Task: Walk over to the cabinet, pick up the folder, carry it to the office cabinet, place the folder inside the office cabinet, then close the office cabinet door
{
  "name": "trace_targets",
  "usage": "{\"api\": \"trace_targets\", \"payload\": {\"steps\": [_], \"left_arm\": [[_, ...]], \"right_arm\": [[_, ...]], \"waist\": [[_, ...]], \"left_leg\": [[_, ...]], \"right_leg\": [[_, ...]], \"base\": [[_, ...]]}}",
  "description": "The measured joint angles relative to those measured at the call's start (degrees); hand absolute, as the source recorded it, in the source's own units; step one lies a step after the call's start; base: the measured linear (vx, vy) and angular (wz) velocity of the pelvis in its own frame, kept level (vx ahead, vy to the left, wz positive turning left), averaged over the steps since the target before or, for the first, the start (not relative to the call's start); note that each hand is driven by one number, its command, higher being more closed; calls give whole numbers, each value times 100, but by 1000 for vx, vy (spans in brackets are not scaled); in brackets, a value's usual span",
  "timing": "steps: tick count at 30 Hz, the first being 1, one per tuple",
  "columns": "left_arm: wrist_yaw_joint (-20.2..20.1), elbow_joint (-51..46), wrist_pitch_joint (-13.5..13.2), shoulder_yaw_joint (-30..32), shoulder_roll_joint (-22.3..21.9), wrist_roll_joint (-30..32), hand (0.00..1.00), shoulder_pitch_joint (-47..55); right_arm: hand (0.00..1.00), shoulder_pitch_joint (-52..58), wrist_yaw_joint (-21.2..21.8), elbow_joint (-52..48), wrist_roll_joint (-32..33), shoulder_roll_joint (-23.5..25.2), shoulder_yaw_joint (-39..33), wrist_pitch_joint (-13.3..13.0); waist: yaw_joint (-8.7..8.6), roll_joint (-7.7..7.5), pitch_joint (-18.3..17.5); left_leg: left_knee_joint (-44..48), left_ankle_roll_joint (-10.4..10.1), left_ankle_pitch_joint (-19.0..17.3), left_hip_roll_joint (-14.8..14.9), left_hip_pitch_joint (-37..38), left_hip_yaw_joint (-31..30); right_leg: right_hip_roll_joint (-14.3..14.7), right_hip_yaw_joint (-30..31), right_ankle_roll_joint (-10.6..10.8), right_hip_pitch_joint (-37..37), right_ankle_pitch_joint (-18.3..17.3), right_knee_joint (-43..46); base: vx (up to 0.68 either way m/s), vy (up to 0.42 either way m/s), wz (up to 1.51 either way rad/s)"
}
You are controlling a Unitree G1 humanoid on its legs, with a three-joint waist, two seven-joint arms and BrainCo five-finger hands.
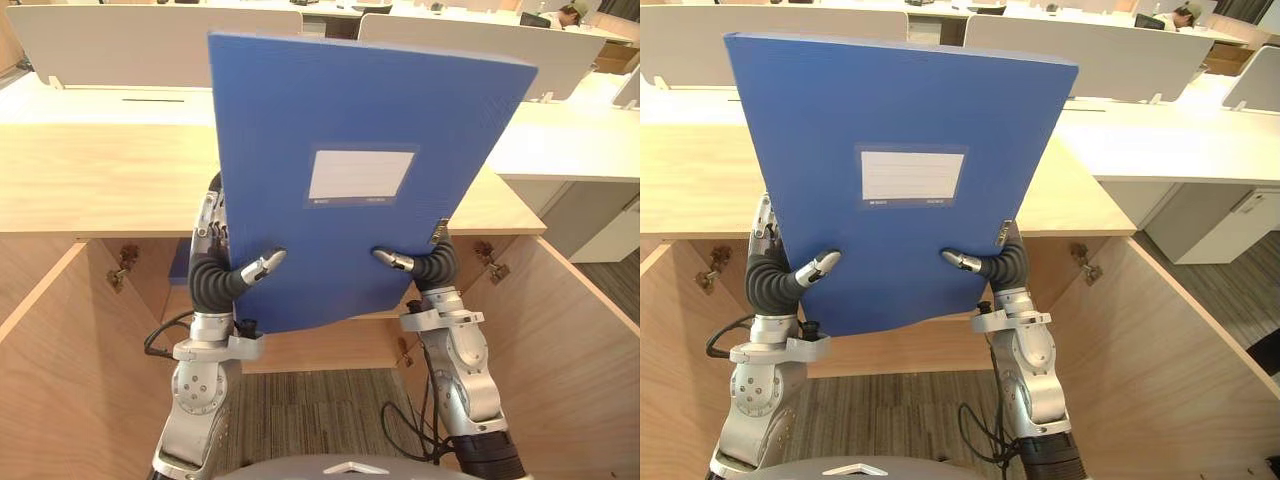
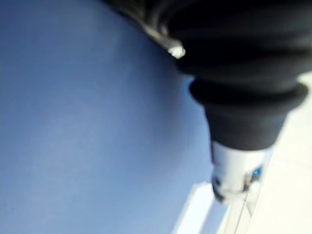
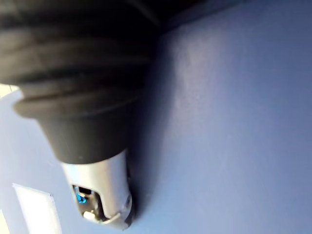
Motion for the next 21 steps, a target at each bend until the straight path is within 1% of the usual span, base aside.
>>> {"api": "trace_targets", "payload": {"steps": [4,7,9,12,16,18,21], "left_arm": [[129,317,22,351,-38,214,0,31],[234,695,144,833,-205,218,0,182],[324,994,280,1274,-359,207,0,413],[367,1334,405,1657,-418,204,0,636],[357,1661,572,1963,-481,205,0,760],[331,1865,654,2078,-488,206,0,790],[214,2238,721,2172,-488,206,0,867]], "right_arm": [[100,15,-119,0,-111,205,-25,0],[100,128,-240,0,-216,353,-145,0],[100,251,-342,0,-290,444,-305,5],[100,338,-430,0,-454,533,-510,11],[100,457,-477,-1,-586,613,-612,29],[100,514,-474,0,-701,595,-650,126],[100,528,-475,0,-896,598,-688,157]], "waist": [[-2,0,-2],[-11,-18,-22],[21,-27,-28],[48,-28,-30],[57,-43,-41],[56,-44,-43],[50,-40,-47]], "left_leg": [[0,-1,21,0,-21,-53],[0,-10,53,-1,-74,-139],[-1,-12,58,3,-75,-151],[-2,-14,59,2,-78,-152],[-4,-34,48,3,-91,-170],[-4,-50,38,2,-99,-184],[-4,-56,40,2,-127,-200]], "right_leg": [[-3,-48,13,4,10,-2],[-7,-146,19,4,14,-12],[-4,-159,16,10,15,-16],[-6,-159,-2,7,6,-13],[-8,-169,6,1,-20,-18],[-12,-179,23,-2,-36,-24],[-14,-190,24,-19,-37,-36]], "base": [[-8,-7,6],[-7,-13,15],[-4,-8,3],[0,0,0],[-4,-1,1],[-11,-2,2],[-2,0,1]]}}
